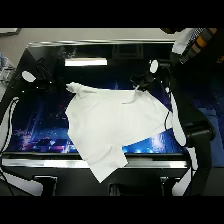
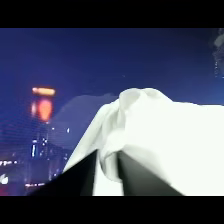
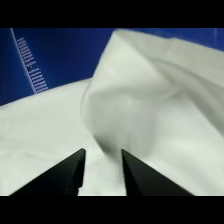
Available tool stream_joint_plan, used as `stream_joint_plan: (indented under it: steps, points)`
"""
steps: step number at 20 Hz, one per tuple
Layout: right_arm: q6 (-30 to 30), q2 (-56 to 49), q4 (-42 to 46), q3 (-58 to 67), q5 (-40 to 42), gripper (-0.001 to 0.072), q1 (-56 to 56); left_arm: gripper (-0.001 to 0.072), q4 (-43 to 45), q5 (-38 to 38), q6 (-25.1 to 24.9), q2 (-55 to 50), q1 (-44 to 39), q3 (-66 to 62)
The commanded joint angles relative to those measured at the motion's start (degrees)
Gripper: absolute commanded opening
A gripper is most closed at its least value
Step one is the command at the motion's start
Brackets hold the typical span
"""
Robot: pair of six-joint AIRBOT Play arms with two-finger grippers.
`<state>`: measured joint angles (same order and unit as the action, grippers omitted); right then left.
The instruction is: Fold the clothes and pants, and hang the long-sleeved shirts on hangers.
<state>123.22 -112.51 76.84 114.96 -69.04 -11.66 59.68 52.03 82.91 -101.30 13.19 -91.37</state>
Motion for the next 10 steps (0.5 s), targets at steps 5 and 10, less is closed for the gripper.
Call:
stream_joint_plan:
  steps: [5, 10]
  points:
    - [-17.84, 8.57, -6.62, 0.07, -14.19, 0.0430, 13.16, 0.0415, -1.11, 11.08, 0.13, 9.03, 7.56, -1.46]
    - [-26.29, 13.29, -5.66, -5.51, -28.85, 0.0429, 25.27, 0.0414, 3.61, 19.08, 1.16, 19.76, 10.19, 6.88]
